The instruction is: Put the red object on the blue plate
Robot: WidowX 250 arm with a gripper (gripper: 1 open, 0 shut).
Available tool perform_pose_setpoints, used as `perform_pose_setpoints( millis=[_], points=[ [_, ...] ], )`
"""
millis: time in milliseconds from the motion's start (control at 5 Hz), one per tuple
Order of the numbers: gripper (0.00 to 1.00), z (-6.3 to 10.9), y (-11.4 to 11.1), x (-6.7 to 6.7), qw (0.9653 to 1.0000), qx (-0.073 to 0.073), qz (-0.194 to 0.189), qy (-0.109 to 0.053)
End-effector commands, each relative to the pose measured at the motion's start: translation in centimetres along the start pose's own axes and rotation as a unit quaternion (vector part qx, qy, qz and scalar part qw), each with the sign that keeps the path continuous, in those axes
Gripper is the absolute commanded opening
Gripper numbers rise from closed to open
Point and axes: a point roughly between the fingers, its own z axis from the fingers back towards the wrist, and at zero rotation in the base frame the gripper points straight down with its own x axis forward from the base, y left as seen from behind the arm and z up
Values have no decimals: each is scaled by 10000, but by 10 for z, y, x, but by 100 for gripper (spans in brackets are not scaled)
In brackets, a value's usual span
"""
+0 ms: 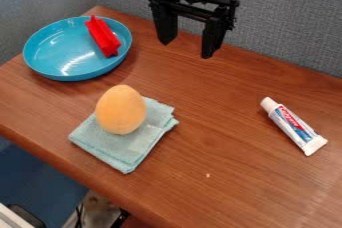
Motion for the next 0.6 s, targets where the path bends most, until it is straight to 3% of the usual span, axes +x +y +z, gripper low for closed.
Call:
perform_pose_setpoints(
  millis=[0, 400],
  points=[
    [100, -5, 1, -1, 10000, -12, 37, 90],
    [100, -14, 7, -1, 9996, -39, 168, 241]
  ],
)
